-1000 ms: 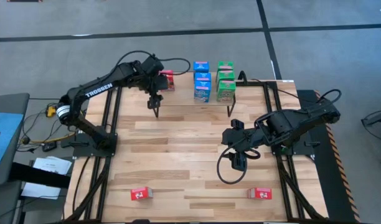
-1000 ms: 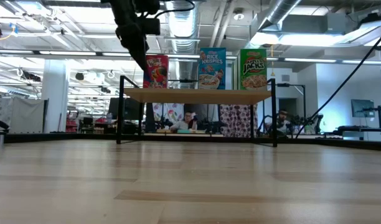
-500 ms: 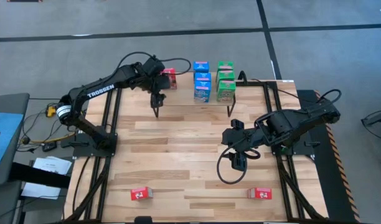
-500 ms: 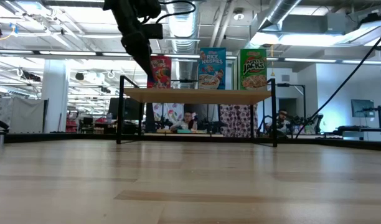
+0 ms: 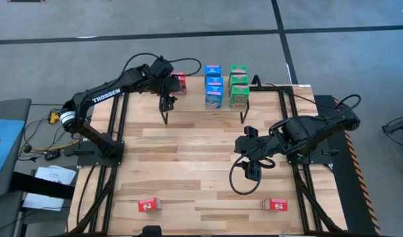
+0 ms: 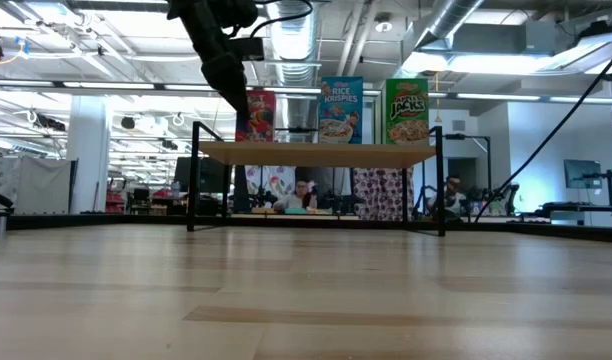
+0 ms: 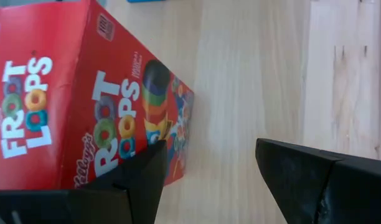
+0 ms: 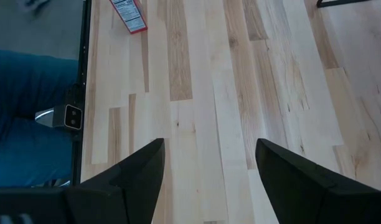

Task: Stack cereal on shelf
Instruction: Put the top red cereal box on the shelf

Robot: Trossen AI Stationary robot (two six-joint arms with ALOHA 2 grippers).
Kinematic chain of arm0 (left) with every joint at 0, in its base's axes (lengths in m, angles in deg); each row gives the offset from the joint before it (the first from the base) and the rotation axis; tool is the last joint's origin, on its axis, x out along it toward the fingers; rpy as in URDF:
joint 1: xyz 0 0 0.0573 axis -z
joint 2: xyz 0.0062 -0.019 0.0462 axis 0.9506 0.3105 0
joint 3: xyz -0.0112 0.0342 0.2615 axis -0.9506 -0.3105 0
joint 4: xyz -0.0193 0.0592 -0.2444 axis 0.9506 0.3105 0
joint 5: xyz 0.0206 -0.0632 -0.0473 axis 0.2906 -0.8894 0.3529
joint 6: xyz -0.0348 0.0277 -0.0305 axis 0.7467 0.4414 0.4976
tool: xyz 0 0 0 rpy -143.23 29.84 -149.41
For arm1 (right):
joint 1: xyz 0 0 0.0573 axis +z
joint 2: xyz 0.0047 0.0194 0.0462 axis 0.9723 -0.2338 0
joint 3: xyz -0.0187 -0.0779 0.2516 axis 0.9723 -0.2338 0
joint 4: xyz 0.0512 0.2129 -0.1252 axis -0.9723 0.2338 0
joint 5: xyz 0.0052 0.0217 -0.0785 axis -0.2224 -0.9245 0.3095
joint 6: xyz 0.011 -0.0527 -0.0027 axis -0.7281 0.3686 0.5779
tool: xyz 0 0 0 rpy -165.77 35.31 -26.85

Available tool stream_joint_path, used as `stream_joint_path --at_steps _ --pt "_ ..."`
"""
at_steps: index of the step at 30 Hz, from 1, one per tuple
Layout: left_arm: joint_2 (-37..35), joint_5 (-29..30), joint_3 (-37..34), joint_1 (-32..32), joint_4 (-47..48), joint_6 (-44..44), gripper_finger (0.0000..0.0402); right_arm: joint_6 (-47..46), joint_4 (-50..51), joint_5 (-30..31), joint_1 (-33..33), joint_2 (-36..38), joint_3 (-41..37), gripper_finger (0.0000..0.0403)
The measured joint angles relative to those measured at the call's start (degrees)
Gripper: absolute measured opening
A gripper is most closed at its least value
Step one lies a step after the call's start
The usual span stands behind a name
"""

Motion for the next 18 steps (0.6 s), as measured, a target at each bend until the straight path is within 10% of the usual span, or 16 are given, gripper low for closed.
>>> stream_joint_path --at_steps 18 --pt "0.01 -0.03 0.00 0.81 1.76 1.89 0.0234 0.00 0.02 0.02 0.00 0.00 0.00 0.0276"
